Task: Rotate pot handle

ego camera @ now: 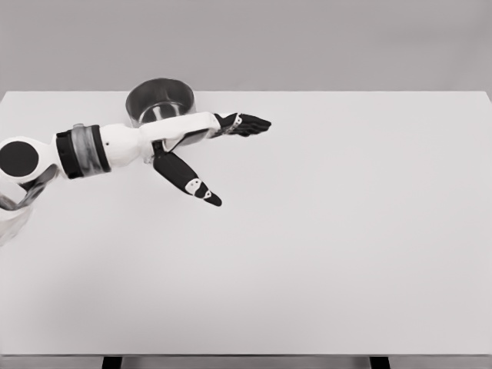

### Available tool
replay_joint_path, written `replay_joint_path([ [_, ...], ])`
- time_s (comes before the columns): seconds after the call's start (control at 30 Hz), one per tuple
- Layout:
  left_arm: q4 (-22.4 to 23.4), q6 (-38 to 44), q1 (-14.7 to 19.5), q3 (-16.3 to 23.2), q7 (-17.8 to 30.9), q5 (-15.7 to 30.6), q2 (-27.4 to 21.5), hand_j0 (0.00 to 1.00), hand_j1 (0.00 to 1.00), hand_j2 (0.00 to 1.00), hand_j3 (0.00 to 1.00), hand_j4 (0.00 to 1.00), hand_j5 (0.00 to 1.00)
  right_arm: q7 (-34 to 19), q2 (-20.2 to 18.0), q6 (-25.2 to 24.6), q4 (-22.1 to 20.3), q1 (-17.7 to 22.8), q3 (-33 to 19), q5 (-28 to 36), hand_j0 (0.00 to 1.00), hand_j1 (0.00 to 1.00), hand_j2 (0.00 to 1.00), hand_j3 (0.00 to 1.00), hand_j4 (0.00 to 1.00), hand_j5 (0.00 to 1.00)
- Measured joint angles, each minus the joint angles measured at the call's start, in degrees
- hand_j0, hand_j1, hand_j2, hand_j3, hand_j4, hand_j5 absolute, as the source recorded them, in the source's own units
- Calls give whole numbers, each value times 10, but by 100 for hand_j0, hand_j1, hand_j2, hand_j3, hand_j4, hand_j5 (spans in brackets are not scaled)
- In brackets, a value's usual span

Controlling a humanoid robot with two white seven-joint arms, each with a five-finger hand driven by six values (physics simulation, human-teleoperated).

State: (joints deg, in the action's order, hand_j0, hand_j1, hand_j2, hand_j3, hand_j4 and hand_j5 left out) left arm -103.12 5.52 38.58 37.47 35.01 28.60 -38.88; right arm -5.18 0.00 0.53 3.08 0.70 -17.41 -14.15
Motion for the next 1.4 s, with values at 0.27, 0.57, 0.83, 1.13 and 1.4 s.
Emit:
replay_joint_path([
  [0.27,83,145,40,6,0,65,16,100,100,100,100,100,100,0,0,0,0,0,0,0,100,100,100,100,100,100],
  [0.57,117,153,28,54,0,62,33,100,100,100,100,100,100,0,0,0,0,0,0,0,100,100,100,100,100,100],
  [0.83,118,152,7,47,0,-7,23,100,100,100,100,100,100,0,0,0,0,0,0,0,100,100,100,100,100,100],
  [1.13,118,152,-30,19,0,-21,8,100,100,100,100,100,100,0,0,0,0,0,0,0,100,100,100,100,100,100],
  [1.4,118,152,-58,-5,0,-22,-2,100,100,100,100,100,100,0,0,0,0,0,0,0,100,100,100,100,100,100],
])
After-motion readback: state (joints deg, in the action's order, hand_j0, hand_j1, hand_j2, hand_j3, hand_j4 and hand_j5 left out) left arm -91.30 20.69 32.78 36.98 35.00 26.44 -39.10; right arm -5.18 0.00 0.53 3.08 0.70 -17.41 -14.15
